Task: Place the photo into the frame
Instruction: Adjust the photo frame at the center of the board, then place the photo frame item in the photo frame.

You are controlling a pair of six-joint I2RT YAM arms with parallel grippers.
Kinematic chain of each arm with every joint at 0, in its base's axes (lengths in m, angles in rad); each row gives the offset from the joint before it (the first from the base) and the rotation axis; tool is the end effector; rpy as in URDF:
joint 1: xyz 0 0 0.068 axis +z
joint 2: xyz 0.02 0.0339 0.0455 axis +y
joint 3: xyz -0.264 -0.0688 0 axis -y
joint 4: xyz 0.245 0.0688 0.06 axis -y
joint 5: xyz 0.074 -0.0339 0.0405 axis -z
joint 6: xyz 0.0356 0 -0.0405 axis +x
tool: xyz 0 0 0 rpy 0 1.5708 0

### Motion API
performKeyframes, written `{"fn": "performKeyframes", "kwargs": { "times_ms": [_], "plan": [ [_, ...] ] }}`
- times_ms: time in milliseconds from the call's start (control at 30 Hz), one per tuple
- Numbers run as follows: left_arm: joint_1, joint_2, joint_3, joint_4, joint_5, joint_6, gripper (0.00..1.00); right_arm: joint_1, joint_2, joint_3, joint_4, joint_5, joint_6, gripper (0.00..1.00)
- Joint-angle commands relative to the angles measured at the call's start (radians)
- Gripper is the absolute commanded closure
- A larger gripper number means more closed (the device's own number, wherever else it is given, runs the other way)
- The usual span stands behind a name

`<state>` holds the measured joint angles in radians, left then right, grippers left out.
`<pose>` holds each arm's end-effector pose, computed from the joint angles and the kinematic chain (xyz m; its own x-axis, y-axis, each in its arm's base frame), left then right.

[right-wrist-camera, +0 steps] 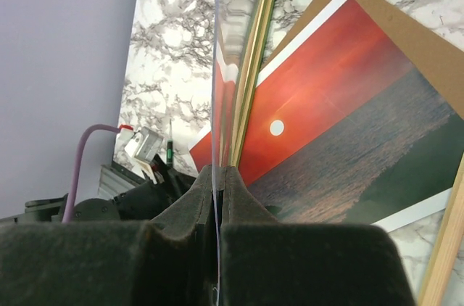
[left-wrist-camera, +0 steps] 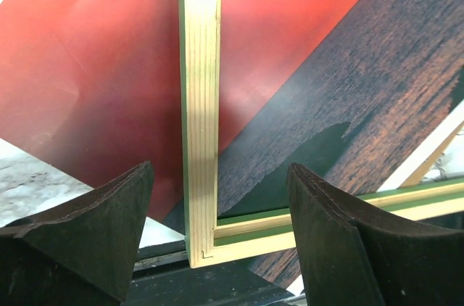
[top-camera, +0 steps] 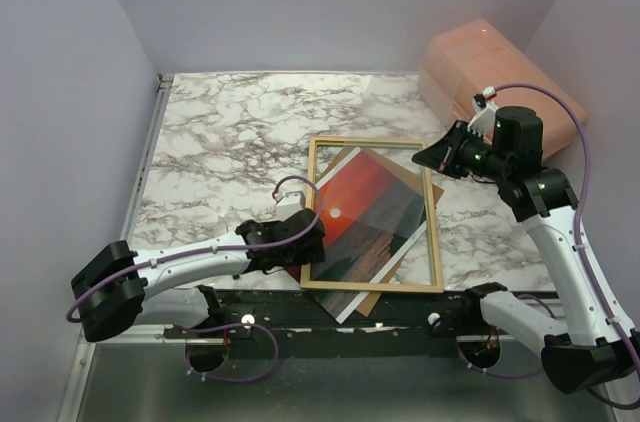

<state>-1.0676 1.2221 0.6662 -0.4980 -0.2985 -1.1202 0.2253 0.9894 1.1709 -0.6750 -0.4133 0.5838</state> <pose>0.1167 -0.1903 0.1894 -0.8732 -0.1978 -0.4454 -0.0433 0.9418 -0.3335 0.1908 0.0584 0.3869 -0.6881 0.3602 -0.6299 -0.2039 0.7372 0.6442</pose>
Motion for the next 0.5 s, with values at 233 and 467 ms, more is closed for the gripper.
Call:
{"fn": "performKeyframes", "kwargs": {
  "times_ms": [233, 467],
  "plan": [
    [0.164, -0.134, -0.19, 0.249, 0.259, 0.047, 0.51, 0.002, 0.103, -0.049, 0.071, -0.179, -0.095, 0.99],
    [0.242, -0.185, -0.242, 0.261, 0.296, 0.08, 0.63, -0.001, 0.144, -0.079, 0.089, -0.245, -0.093, 0.99]
  ]
}}
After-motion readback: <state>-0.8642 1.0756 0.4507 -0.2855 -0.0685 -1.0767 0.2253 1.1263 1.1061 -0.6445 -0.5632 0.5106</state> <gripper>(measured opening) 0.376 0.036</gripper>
